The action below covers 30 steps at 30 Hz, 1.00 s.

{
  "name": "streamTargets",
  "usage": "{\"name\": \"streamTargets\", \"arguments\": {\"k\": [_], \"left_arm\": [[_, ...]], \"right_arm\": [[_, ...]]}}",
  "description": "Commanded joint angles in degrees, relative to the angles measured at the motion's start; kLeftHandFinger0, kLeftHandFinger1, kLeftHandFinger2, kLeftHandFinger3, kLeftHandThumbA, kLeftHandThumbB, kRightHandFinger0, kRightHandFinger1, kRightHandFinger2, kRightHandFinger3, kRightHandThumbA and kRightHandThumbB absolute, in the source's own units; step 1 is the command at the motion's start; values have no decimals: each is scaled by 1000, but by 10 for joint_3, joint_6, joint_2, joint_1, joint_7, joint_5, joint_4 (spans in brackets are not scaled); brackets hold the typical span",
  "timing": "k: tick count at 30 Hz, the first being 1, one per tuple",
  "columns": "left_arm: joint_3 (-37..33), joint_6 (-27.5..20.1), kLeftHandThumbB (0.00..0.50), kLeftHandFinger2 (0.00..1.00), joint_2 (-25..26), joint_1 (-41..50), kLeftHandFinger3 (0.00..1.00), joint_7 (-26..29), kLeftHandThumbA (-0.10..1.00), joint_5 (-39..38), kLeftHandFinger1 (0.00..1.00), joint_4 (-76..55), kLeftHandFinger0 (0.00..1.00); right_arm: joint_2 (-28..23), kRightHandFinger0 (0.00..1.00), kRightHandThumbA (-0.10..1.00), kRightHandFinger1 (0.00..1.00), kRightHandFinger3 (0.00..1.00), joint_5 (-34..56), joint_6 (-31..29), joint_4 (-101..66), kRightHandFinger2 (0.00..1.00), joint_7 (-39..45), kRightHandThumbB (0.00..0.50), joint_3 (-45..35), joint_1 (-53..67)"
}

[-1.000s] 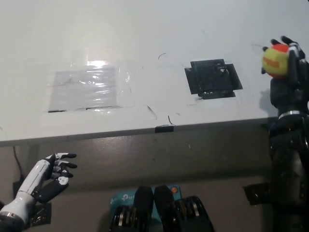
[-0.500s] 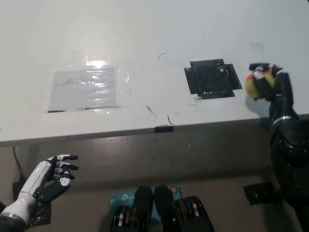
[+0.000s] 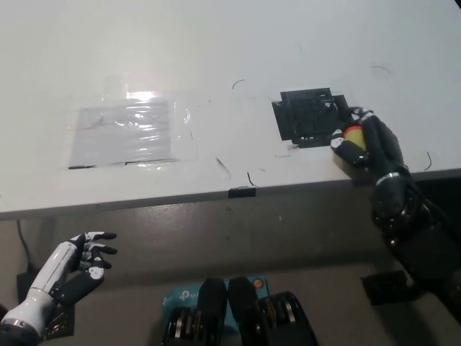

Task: The robot uses right hand to squeeze a small tennis ball placed on the black area of the table

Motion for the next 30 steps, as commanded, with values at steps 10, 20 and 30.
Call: {"name": "streamTargets", "arguments": {"k": [10, 20, 30], "left_arm": [[6, -19, 71, 622, 22, -4, 720, -11, 37, -4, 528, -17, 458], [9, -8, 90, 596, 24, -4, 698, -15, 108, -6, 513, -27, 458], [11, -16, 82, 595, 23, -2, 697, -14, 86, 1, 509, -24, 442]], "right_arm": [[-21, 139, -100, 534, 883, -296, -42, 69, 779, -2, 105, 199, -157], [-24, 1000, 217, 1000, 1000, -313, -62, 76, 1000, 11, 225, 208, -143], [-19, 1000, 784, 1000, 1000, -323, -27, 13, 1000, 89, 500, 141, -116]]}}
